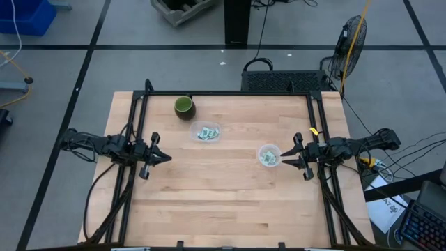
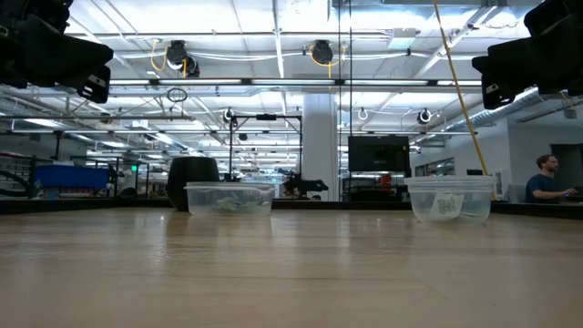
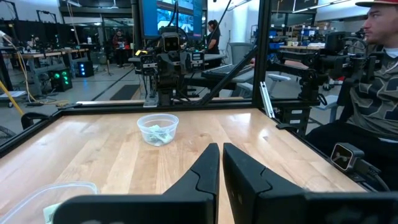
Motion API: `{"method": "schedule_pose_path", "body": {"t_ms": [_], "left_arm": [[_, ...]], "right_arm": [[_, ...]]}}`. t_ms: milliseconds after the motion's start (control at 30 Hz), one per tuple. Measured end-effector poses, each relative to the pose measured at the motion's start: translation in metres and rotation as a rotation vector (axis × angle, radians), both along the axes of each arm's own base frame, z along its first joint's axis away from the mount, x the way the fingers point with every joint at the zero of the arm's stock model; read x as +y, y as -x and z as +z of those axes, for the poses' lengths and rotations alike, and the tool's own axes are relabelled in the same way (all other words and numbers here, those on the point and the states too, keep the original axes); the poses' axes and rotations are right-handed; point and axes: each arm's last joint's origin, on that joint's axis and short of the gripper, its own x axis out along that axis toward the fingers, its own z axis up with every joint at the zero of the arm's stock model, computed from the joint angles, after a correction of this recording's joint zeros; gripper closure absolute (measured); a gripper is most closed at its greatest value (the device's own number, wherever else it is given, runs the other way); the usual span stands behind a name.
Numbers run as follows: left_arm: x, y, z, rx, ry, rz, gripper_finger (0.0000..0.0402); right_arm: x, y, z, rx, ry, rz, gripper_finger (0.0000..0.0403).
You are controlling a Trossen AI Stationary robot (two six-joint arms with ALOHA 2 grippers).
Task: Pick and place items into bin
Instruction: Return to Home Position
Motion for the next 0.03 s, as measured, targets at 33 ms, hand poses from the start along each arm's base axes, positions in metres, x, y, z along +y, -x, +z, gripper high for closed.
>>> {"method": "schedule_pose_path", "body": {"t_ms": [33], "left_arm": [[0.0000, 0.0000, 0.0000, 0.000, 0.000, 0.000, 0.0376]], "right_arm": [[0.0000, 0.0000, 0.0000, 0.000, 0.000, 0.000, 0.0303]]}}
